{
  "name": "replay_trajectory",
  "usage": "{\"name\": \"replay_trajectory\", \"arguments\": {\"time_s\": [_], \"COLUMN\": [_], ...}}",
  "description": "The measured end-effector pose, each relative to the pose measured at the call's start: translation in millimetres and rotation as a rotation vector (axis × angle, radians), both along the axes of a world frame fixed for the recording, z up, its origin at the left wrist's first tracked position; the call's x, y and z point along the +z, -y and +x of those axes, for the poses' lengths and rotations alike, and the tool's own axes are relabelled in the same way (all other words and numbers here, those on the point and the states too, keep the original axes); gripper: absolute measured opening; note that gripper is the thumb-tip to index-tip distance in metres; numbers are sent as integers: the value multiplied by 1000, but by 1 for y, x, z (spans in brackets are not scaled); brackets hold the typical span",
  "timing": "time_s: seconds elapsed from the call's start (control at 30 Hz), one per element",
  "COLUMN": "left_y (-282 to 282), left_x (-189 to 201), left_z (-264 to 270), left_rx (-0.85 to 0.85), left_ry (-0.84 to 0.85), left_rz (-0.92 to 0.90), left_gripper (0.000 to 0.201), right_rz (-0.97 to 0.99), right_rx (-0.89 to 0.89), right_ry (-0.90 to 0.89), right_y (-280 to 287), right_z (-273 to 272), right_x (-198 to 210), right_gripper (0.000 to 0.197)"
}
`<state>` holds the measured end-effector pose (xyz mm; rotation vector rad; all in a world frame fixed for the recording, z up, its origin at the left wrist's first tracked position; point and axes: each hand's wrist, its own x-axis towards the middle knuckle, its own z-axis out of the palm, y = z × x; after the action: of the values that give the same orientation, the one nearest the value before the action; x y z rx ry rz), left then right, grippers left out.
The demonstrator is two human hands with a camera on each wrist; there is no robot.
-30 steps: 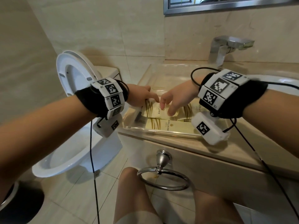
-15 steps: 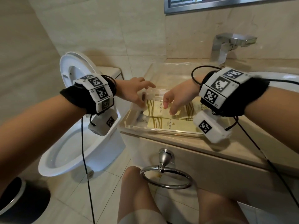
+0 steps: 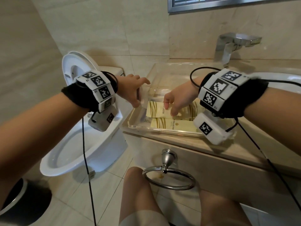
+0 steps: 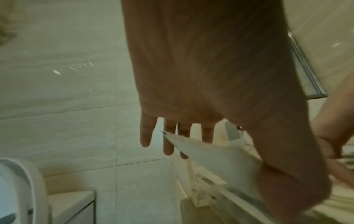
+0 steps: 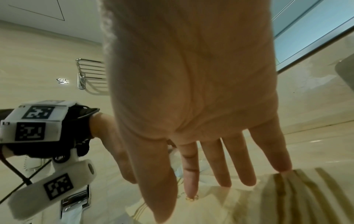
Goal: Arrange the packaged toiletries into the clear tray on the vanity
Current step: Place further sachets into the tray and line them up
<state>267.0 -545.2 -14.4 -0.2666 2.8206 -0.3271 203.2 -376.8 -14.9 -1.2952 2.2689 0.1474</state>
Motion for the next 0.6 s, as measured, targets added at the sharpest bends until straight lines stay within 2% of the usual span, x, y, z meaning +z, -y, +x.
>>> {"name": "replay_trajectory", "arguments": {"time_s": [0.4, 0.6], "left_y": [-6, -17], "left_x": [12, 6], "left_z": [7, 14], "left_rx": [42, -30], "left_ry": [15, 85], "left_rz": [219, 359], "left_gripper": [96, 100], "right_rz": [10, -11], "right_rx": [9, 33], "right_ry": [-56, -140], "right_y": [4, 8], "right_z": [0, -5], "right_x": [0, 10], "right_gripper": [35, 15]}}
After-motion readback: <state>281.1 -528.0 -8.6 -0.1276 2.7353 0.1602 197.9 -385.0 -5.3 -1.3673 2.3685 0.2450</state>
